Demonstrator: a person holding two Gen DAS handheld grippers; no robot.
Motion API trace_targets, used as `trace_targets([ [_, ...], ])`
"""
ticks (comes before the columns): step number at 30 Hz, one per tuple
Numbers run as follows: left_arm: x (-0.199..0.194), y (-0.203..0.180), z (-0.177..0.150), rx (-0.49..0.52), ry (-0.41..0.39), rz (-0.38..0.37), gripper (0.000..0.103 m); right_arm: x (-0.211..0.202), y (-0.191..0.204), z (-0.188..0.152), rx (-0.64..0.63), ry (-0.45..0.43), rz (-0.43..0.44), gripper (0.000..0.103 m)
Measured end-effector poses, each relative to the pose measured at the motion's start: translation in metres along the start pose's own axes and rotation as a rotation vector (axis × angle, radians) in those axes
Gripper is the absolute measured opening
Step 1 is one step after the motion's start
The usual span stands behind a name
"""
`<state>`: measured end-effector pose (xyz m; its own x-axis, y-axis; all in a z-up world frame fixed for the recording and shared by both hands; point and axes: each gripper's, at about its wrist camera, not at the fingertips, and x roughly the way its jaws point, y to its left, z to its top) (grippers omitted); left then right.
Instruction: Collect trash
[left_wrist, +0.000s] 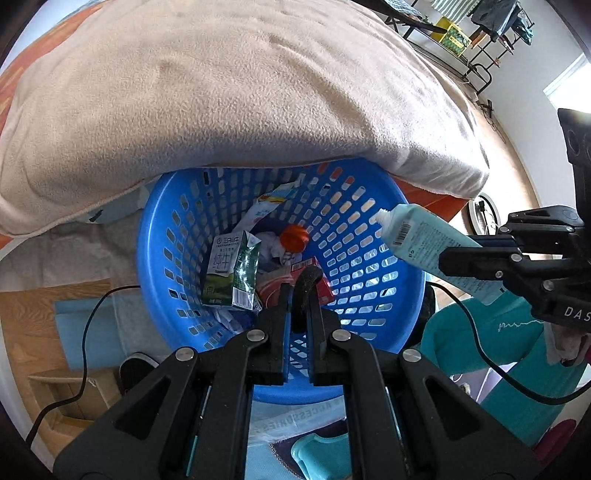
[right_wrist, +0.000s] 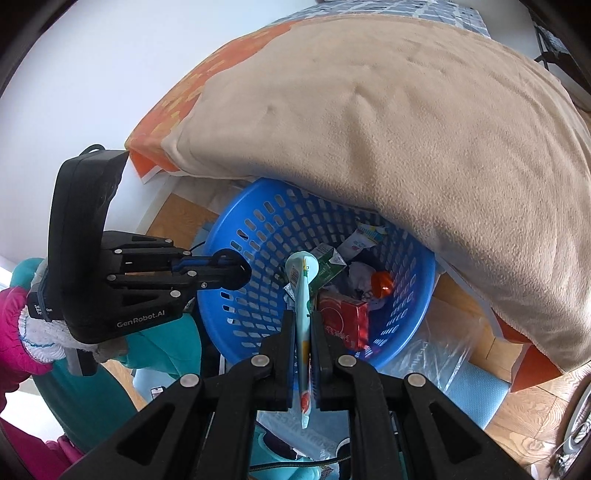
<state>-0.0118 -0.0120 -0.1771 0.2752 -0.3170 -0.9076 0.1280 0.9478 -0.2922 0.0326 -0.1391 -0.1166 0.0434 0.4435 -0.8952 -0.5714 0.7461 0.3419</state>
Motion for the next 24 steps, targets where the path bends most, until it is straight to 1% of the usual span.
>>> trace_targets([
  [3,0.001,0.0,0.001,-0.006,-0.004,0.009,0.004,0.001,0.0,0.002,0.005,0.001,-0.001,0.01],
  [7,0.002,0.001,0.002,-0.014,0.005,0.007,0.004,0.0,-0.002,0.002,0.016,-0.006,-0.007,0.011],
  [9,0.002,0.0,0.002,-0.008,0.009,0.011,0.004,-0.001,-0.002,0.002,0.02,-0.011,-0.006,0.021],
  [11,0.002,-0.002,0.002,0.001,0.011,0.018,0.004,-0.002,-0.002,0.002,0.02,-0.017,-0.01,0.025],
  [13,0.003,-0.003,0.003,0.005,0.015,0.028,0.004,-0.003,-0.003,0.003,0.022,-0.024,-0.015,0.027],
  [16,0.004,-0.002,0.003,-0.001,0.021,0.037,0.005,-0.006,-0.006,0.004,0.028,-0.032,-0.034,0.036],
  [18,0.005,-0.001,0.004,-0.011,0.028,0.042,0.014,-0.008,-0.008,0.004,0.039,-0.042,-0.045,0.049],
  [20,0.003,0.001,0.004,-0.022,0.021,0.046,0.046,-0.009,-0.009,0.005,0.047,-0.047,-0.052,0.056],
  [22,-0.002,0.002,0.005,-0.028,-0.007,0.056,0.052,-0.011,-0.009,0.005,0.05,-0.051,-0.058,0.058],
  [24,-0.004,0.002,0.007,-0.026,-0.014,0.065,0.052,-0.011,-0.009,0.006,0.052,-0.053,-0.06,0.061],
])
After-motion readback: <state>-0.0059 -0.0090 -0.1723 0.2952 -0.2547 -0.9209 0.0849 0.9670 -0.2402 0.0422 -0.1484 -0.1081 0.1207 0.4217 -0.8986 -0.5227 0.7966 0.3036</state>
